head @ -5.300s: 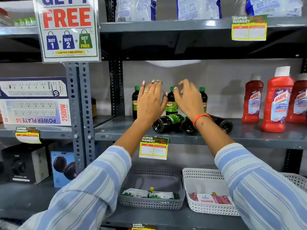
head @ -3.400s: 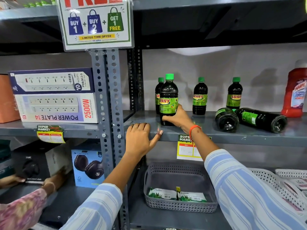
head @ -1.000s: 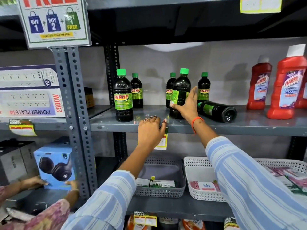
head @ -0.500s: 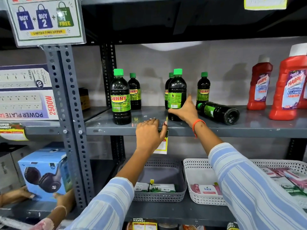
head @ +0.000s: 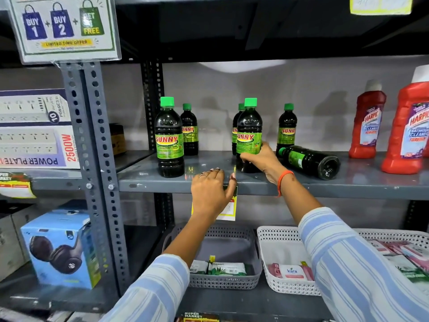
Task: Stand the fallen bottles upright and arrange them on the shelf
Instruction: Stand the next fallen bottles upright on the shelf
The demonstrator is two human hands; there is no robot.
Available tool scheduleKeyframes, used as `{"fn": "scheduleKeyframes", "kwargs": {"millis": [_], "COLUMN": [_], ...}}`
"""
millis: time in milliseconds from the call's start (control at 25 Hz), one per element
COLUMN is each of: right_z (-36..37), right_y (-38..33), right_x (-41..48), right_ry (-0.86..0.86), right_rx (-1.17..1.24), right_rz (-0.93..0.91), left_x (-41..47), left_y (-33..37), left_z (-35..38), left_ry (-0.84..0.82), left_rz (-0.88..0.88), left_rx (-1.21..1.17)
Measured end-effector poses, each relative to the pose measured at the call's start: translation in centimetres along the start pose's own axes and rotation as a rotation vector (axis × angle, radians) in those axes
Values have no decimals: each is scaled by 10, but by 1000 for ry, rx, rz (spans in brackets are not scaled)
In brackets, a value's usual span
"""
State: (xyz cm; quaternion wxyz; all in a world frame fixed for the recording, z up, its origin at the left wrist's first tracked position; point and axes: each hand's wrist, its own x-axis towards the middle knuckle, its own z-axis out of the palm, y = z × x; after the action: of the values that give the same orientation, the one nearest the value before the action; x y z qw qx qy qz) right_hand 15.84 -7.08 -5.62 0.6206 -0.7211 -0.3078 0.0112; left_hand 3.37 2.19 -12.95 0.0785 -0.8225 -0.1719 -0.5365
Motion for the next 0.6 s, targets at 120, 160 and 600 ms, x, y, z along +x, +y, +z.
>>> {"fn": "scheduleKeyframes", "kwargs": {"millis": [120,160,600], "right_z": [0,-1,-9], "right_y": [7,4,-6], "right_x": [8,6,-15], "right_ry": [-4,0,-122], "right_rx": [-21,-14,61], "right_rz": [-2,0,-41], "left_x": [0,0,0], "left_y": [-1,0,-2], "left_z": [1,2,2], "left_ry": [9,13,0], "left_rz": [-2,-2,2], "left_rx": [-6,-8,-19]}}
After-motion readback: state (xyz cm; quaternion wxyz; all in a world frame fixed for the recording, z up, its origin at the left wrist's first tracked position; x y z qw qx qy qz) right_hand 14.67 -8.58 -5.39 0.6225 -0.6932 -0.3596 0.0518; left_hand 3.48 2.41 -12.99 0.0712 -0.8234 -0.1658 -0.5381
